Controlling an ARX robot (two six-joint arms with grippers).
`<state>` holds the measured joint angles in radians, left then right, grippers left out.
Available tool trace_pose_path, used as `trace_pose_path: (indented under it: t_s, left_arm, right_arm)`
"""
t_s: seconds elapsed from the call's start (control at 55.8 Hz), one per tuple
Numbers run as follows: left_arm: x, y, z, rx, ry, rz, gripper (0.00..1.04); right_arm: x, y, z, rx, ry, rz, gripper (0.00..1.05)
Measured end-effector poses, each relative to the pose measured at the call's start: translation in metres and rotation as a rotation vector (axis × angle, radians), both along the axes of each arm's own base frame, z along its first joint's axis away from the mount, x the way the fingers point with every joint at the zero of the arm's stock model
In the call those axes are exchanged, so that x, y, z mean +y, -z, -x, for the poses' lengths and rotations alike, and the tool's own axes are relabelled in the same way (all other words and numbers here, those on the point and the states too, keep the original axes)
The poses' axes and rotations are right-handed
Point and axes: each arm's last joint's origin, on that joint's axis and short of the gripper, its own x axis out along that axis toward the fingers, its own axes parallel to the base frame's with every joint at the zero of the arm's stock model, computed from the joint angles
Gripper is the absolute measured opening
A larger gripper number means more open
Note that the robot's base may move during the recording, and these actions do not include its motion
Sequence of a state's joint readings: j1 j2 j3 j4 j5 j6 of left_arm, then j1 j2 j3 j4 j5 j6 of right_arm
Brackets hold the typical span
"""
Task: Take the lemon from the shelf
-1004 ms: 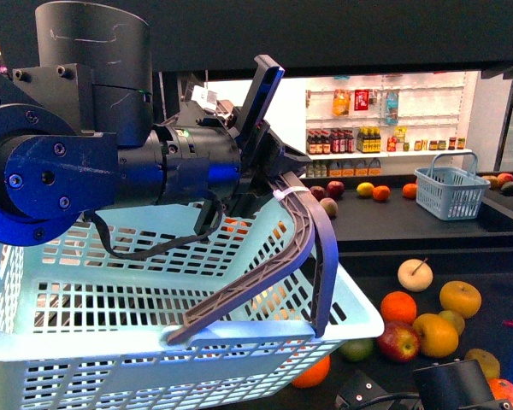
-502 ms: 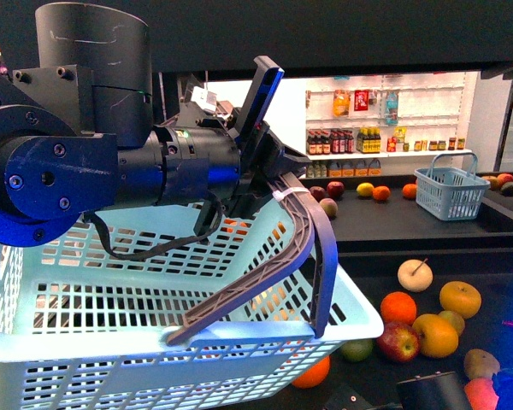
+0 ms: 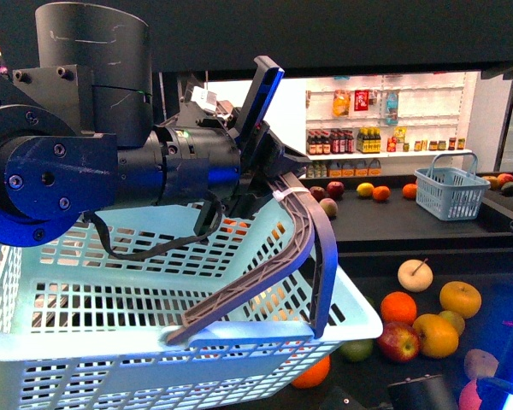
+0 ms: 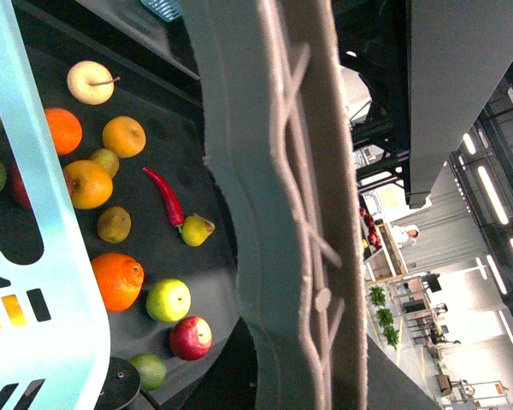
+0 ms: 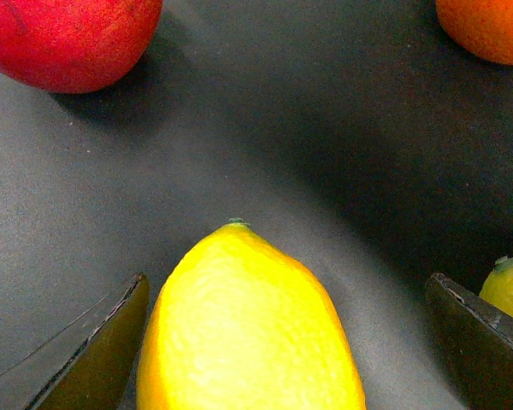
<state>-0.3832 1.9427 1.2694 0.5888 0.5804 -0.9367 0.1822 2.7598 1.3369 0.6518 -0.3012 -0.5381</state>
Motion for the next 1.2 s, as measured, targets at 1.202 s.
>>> trace_pose_path:
  t_s: [1.202]
  left_arm:
    - [0.000,0.000,0.000,0.000,0.000,0.000,0.08]
  right_arm:
    - [-0.052,-0.074,-0.011,-0.223,0.279,0.033,0.63]
